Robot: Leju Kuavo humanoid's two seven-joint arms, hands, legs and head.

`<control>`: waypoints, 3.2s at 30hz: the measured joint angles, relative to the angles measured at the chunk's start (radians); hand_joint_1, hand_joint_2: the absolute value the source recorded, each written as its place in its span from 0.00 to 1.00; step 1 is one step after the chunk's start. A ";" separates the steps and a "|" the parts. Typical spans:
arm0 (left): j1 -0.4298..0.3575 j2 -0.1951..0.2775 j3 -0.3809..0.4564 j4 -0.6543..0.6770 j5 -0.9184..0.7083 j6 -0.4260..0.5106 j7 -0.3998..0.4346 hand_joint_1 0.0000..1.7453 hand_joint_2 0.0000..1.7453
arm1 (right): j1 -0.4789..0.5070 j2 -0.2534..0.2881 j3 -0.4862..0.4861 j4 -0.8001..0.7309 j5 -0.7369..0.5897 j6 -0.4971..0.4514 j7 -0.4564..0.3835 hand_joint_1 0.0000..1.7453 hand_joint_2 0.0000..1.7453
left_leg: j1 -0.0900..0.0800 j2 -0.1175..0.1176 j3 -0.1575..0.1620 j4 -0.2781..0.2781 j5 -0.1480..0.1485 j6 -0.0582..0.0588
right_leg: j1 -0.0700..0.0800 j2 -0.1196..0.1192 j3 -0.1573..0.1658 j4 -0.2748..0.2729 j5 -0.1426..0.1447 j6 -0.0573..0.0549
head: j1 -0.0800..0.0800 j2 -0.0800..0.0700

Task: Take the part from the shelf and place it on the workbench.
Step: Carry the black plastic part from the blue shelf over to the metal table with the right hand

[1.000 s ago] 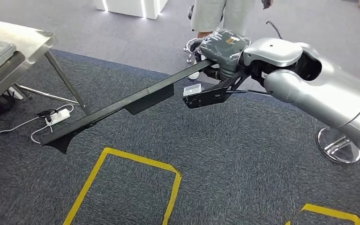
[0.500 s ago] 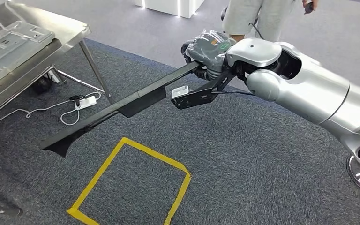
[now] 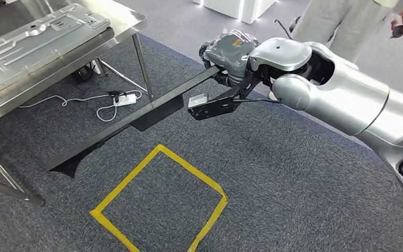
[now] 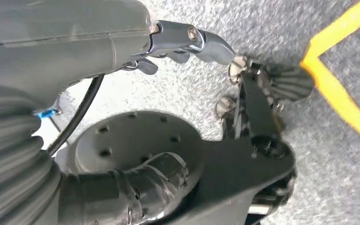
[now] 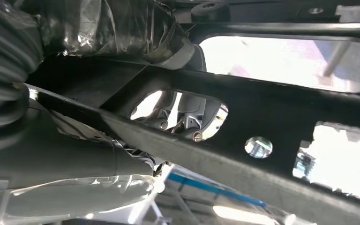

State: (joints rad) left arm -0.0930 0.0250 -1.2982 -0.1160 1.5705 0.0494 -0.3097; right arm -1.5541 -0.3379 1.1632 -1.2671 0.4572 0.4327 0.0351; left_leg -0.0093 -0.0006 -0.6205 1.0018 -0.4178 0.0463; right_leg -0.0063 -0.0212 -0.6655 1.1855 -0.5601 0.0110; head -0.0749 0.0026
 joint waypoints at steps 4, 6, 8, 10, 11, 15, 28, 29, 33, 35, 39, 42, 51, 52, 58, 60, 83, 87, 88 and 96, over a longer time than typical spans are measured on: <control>-0.006 -0.003 0.000 0.000 0.000 -0.006 -0.004 0.00 1.00 | 0.000 -0.001 0.005 0.004 0.009 0.016 0.001 1.00 1.00 | 0.004 -0.052 -0.002 0.011 -0.001 -0.001 | -0.009 0.023 -0.055 0.104 -0.002 0.010 | 0.000 0.000; -0.005 -0.004 0.000 0.000 0.000 -0.006 -0.003 0.00 1.00 | -0.014 -0.001 0.009 0.005 0.016 0.036 -0.001 1.00 1.00 | 0.010 -0.081 -0.005 0.024 -0.008 -0.010 | -0.022 0.053 -0.008 -0.006 0.064 0.018 | 0.000 0.000; -0.005 -0.003 0.000 0.000 0.000 -0.004 0.001 0.00 1.00 | -0.045 0.002 0.018 0.010 0.017 0.062 -0.002 1.00 1.00 | 0.014 -0.107 -0.024 0.044 -0.012 -0.021 | -0.033 0.106 0.027 -0.089 0.088 0.023 | 0.000 0.000; -0.005 -0.002 0.000 0.000 0.000 -0.003 0.006 0.00 1.00 | -0.074 0.010 0.025 0.018 0.016 0.080 -0.002 1.00 1.00 | 0.018 -0.133 -0.045 0.053 -0.006 -0.032 | -0.031 0.119 0.030 -0.103 0.082 0.017 | 0.000 0.000; -0.002 -0.002 0.000 0.000 0.000 -0.002 0.008 0.00 1.00 | -0.084 0.016 0.028 0.022 0.016 0.084 -0.001 1.00 1.00 | 0.021 -0.145 -0.050 0.051 -0.002 -0.037 | -0.031 0.105 0.029 -0.103 0.083 0.010 | 0.000 0.000; 0.003 -0.005 0.000 0.000 0.000 -0.001 0.013 0.00 1.00 | -0.138 0.042 0.039 0.040 0.020 0.089 0.008 1.00 1.00 | 0.015 -0.044 -0.099 0.150 -0.063 -0.056 | -0.027 0.048 0.039 -0.120 0.090 -0.012 | -0.010 0.000; 0.006 -0.006 0.001 0.000 0.000 -0.001 0.017 0.00 1.00 | -0.282 0.072 0.055 0.108 0.000 0.095 0.039 1.00 1.00 | -0.005 0.036 0.000 0.013 -0.014 -0.015 | -0.003 -0.079 0.063 -0.123 0.067 -0.004 | -0.010 0.000; 0.006 -0.007 0.001 0.000 0.000 -0.001 0.017 0.00 1.00 | -0.291 0.072 0.055 0.113 0.000 0.096 0.039 1.00 1.00 | -0.001 0.027 0.006 0.005 -0.010 -0.011 | -0.005 -0.053 0.053 -0.097 0.049 -0.002 | -0.010 0.000; 0.001 -0.008 0.004 0.000 0.000 -0.002 0.017 0.00 1.00 | -0.310 0.072 0.058 0.131 0.000 0.098 0.040 1.00 1.00 | 0.002 -0.018 0.010 0.002 -0.006 -0.004 | -0.007 0.019 -0.055 0.124 -0.046 0.001 | -0.009 0.000; -0.001 -0.008 0.007 0.000 0.000 -0.003 0.017 0.00 1.00 | -0.312 0.073 0.060 0.138 0.001 0.099 0.040 1.00 1.00 | 0.004 -0.047 0.010 0.010 -0.009 -0.005 | -0.009 0.023 -0.061 0.124 -0.015 0.003 | -0.009 0.000; 0.003 -0.008 0.009 0.000 0.000 -0.004 0.018 0.00 1.00 | -0.333 0.075 0.061 0.151 -0.002 0.101 0.042 1.00 1.00 | 0.010 -0.102 -0.006 0.042 -0.024 -0.020 | -0.023 0.091 0.028 -0.091 0.089 0.005 | -0.010 0.000; 0.005 -0.006 0.011 0.000 0.000 -0.007 0.018 0.00 1.00 | -0.341 0.080 0.065 0.162 -0.003 0.101 0.043 1.00 1.00 | 0.016 -0.133 -0.023 0.046 -0.020 -0.034 | -0.020 0.086 0.034 -0.110 0.087 -0.004 | -0.009 0.000; 0.006 -0.004 0.016 0.001 -0.002 -0.010 0.016 0.00 1.00 | -0.351 0.090 0.070 0.188 -0.038 0.098 0.024 1.00 1.00 | 0.024 -0.003 -0.117 0.237 -0.080 -0.066 | -0.024 0.005 0.054 -0.128 0.085 -0.024 | -0.012 0.000; 0.007 -0.003 0.016 0.001 -0.002 -0.010 0.015 0.00 1.00 | -0.351 0.090 0.070 0.188 -0.041 0.097 0.021 1.00 1.00 | 0.023 -0.001 -0.083 0.167 -0.045 -0.061 | -0.024 0.002 0.058 -0.128 0.083 -0.023 | -0.012 0.000; 0.006 0.001 0.016 0.001 -0.002 -0.010 0.014 0.00 1.00 | -0.351 0.087 0.067 0.194 -0.043 0.091 0.018 1.00 1.00 | 0.012 0.003 0.001 0.011 -0.009 -0.037 | -0.019 -0.003 0.068 -0.143 0.082 0.002 | -0.012 0.000; 0.008 0.001 0.016 0.001 -0.002 -0.009 0.014 0.00 1.00 | -0.354 0.083 0.064 0.195 -0.043 0.090 0.018 1.00 1.00 | 0.017 0.004 0.013 -0.004 -0.005 -0.027 | -0.017 0.005 0.050 -0.100 0.052 0.006 | -0.010 0.000; 0.008 0.003 0.027 0.001 -0.029 0.002 0.049 0.00 1.00 | -0.363 0.080 0.072 0.211 -0.037 0.074 0.024 1.00 1.00 | 0.019 -0.004 -0.068 0.158 -0.047 -0.051 | -0.019 0.021 0.052 -0.130 0.092 -0.029 | -0.009 0.000; 0.006 0.007 0.027 0.001 -0.029 0.002 0.049 0.00 1.00 | -0.363 0.079 0.072 0.215 -0.037 0.074 0.025 1.00 1.00 | 0.005 -0.001 -0.003 0.025 -0.014 -0.031 | -0.017 0.020 0.059 -0.140 0.088 -0.014 | -0.009 0.000; 0.005 0.007 0.027 0.001 -0.029 0.002 0.049 0.00 1.00 | -0.363 0.079 0.072 0.215 -0.037 0.074 0.025 1.00 1.00 | 0.005 -0.002 0.002 0.016 -0.016 -0.028 | -0.016 0.020 0.061 -0.144 0.087 -0.008 | -0.009 0.000; 0.006 0.005 0.027 0.001 -0.028 0.002 0.049 0.00 1.00 | -0.364 0.068 0.075 0.216 -0.037 0.080 0.023 1.00 1.00 | 0.010 -0.005 0.069 -0.013 -0.048 -0.003 | -0.016 0.021 -0.093 0.105 0.035 0.007 | -0.008 0.000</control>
State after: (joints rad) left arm -0.0870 0.0297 -1.2711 -0.1148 1.5421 0.0511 -0.2604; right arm -1.9185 -0.2697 1.2380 -1.0511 0.4198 0.5128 0.0579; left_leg 0.0009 -0.0056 -0.5517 0.9892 -0.4656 0.0435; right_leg -0.0222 0.0000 -0.7582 1.2910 -0.5251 0.0176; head -0.0824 0.0026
